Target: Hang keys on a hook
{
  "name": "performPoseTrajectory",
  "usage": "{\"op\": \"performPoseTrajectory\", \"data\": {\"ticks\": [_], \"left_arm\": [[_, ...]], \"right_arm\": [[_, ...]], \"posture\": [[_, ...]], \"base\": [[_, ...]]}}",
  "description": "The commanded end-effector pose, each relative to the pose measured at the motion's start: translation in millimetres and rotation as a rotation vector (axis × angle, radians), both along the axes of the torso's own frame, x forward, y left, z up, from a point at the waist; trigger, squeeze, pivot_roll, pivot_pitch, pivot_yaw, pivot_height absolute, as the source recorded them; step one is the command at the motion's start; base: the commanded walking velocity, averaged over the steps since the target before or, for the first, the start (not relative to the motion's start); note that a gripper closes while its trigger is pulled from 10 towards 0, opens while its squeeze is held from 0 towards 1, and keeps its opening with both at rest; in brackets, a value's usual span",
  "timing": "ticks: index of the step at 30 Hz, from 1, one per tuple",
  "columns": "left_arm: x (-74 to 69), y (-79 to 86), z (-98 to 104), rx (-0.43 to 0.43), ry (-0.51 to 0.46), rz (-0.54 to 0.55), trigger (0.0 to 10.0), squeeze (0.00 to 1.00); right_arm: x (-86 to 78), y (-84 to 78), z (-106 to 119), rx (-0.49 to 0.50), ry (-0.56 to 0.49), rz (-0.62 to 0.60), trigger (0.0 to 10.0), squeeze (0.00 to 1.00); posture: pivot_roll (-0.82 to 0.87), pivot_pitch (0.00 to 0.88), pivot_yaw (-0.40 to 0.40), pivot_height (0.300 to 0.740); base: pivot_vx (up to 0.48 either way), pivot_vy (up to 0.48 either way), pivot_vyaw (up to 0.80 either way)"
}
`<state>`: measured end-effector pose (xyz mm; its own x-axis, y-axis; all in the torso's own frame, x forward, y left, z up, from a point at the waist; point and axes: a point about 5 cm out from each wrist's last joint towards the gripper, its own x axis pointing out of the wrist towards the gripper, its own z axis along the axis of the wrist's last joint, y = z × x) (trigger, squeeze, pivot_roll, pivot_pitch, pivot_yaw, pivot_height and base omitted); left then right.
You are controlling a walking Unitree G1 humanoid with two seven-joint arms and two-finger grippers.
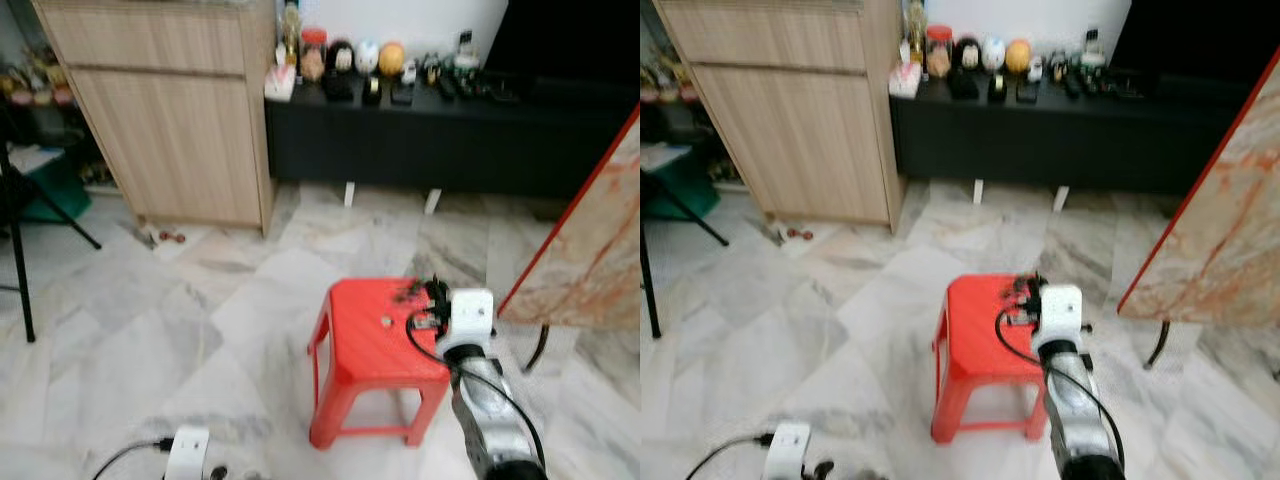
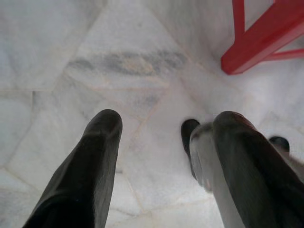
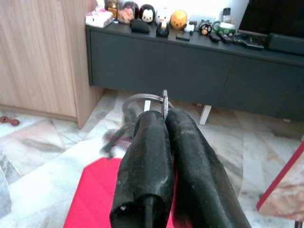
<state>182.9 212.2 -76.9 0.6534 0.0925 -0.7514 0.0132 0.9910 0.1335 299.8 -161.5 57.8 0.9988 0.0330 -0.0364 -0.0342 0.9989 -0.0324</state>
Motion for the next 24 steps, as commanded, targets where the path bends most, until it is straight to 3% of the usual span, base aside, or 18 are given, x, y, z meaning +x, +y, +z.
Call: {"op": "performPoseTrajectory", "data": {"ticks": [1, 18, 24], "left_arm": [[-3.2, -2.8, -2.2, -0.002, 0.014, -0.015, 10.0, 0.00], [-3.1, -4.4, -2.8, 0.005, 0.029, -0.041, 10.0, 0.00], [-2.9, -6.2, -3.1, 0.008, 0.031, -0.044, 10.0, 0.00]], "right_arm": [[2.0, -4.0, 6.8, 0.000, -0.028, -0.010, 10.0, 0.00], [4.1, -7.1, 12.0, 0.035, -0.047, -0.032, 10.0, 0.00], [6.6, -7.6, 14.3, 0.044, -0.048, -0.041, 10.0, 0.00]], "posture": [[0.09, 0.030, -0.094, 0.740], [0.08, 0.020, -0.097, 0.740], [0.08, 0.022, -0.102, 0.740]], "base": [[0.000, 0.000, 0.00], [0.000, 0.000, 0.00], [0.000, -0.248, 0.00]]}}
